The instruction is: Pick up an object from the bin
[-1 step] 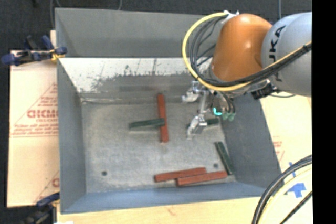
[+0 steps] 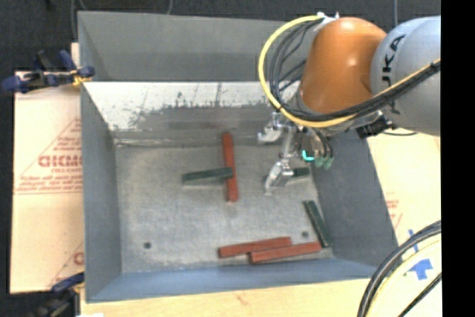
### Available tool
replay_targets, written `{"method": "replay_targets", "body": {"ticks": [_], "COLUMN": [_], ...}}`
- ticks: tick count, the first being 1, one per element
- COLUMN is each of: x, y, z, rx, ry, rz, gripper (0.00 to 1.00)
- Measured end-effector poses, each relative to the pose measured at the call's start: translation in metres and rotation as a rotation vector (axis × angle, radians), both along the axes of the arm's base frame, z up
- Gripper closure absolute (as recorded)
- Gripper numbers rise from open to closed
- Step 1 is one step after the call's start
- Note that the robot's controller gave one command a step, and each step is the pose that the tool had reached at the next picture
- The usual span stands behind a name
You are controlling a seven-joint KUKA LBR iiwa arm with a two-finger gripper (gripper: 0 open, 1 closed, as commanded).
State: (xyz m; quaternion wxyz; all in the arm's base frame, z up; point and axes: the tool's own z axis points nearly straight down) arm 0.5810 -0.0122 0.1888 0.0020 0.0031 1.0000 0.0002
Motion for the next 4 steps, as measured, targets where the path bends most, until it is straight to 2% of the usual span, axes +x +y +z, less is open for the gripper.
{"method": "replay_targets", "body": {"ticks": [1, 2, 3, 4], "x": [0.025, -0.005, 0.045, 0.045], "y": [-0.022, -0.034, -0.061, -0.061], "z": [-0.031, -0.083, -0.109, -0.109], "rx": [-0.002, -0.003, 0.006, 0.005], "ry": [-0.011, -0.001, 0.003, 0.001], "rz": [0.069, 0.151, 0.0, 0.001], "gripper": [0.0, 0.0, 1.0, 1.0]}}
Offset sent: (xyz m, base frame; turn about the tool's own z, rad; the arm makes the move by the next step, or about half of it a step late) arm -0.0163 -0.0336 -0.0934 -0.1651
